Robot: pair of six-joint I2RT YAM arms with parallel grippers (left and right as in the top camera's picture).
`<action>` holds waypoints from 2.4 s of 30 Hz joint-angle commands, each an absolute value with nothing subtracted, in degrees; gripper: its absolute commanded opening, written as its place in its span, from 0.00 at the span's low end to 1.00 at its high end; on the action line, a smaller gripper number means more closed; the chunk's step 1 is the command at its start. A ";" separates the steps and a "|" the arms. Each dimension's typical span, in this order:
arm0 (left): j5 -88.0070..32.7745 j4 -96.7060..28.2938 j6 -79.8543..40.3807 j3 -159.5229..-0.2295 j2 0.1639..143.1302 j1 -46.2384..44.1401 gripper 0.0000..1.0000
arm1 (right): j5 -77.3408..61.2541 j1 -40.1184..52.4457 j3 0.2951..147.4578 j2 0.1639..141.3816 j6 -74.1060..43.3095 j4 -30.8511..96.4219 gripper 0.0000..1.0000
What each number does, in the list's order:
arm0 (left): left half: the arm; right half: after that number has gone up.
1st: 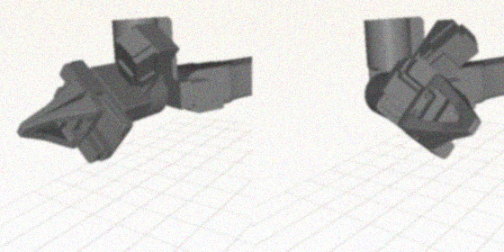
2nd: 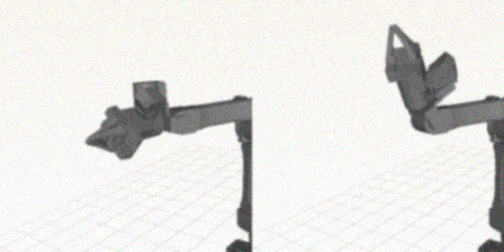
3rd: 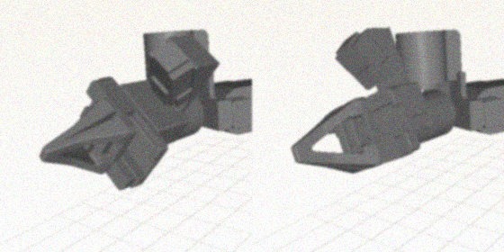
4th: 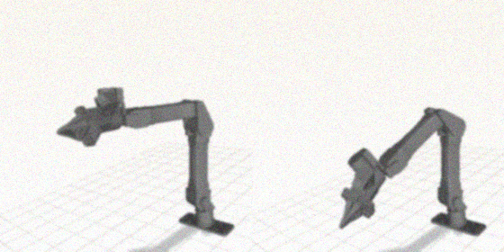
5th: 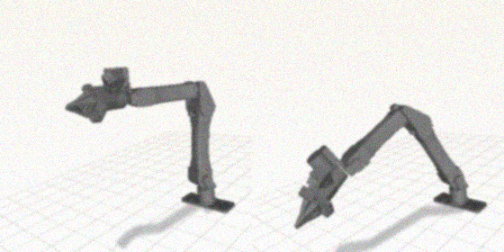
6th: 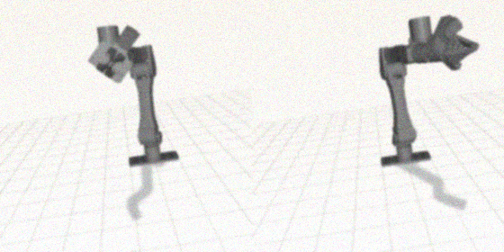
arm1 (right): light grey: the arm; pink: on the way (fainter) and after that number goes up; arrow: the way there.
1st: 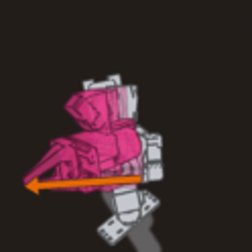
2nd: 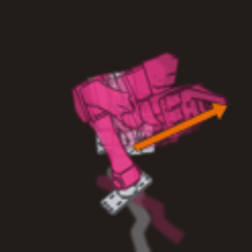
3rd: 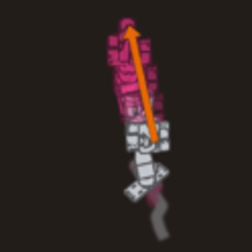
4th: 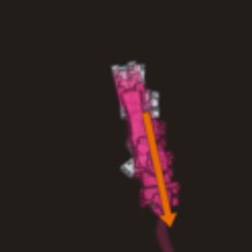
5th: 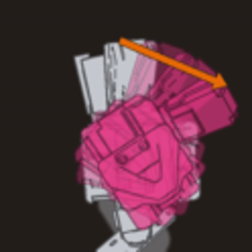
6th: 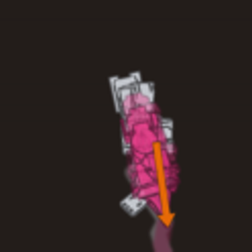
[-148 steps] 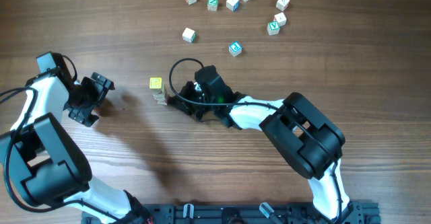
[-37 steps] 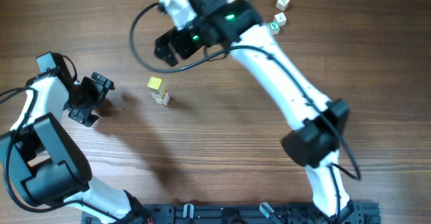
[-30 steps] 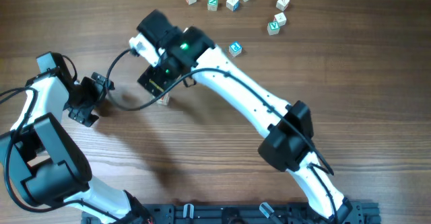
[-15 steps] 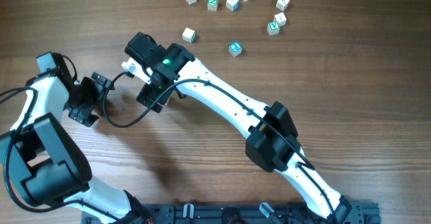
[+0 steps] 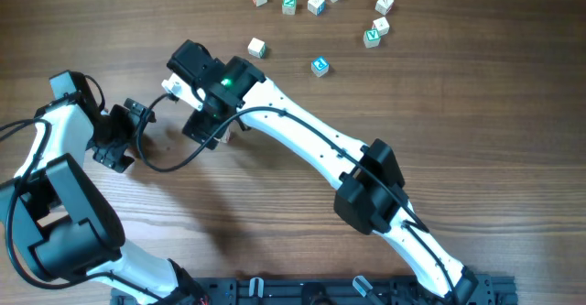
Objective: Form a tower
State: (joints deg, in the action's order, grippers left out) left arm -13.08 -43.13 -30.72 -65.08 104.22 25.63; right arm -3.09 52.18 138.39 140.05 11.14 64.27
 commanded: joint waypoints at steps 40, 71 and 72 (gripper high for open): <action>-27.66 -38.83 -6.63 -65.56 104.38 13.32 0.04 | -32.97 39.03 89.60 125.32 -65.12 30.55 0.04; -29.95 -43.86 -20.45 -64.88 104.38 12.95 0.04 | -30.52 35.57 89.60 125.32 -63.61 37.01 0.04; -29.95 -43.13 -20.82 -64.47 104.47 12.95 0.04 | -30.50 35.57 89.60 125.32 -62.96 36.99 0.04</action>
State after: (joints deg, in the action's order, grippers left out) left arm -30.76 -44.36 -19.94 -65.23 104.22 13.21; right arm -31.24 35.62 89.97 125.67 -64.27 36.86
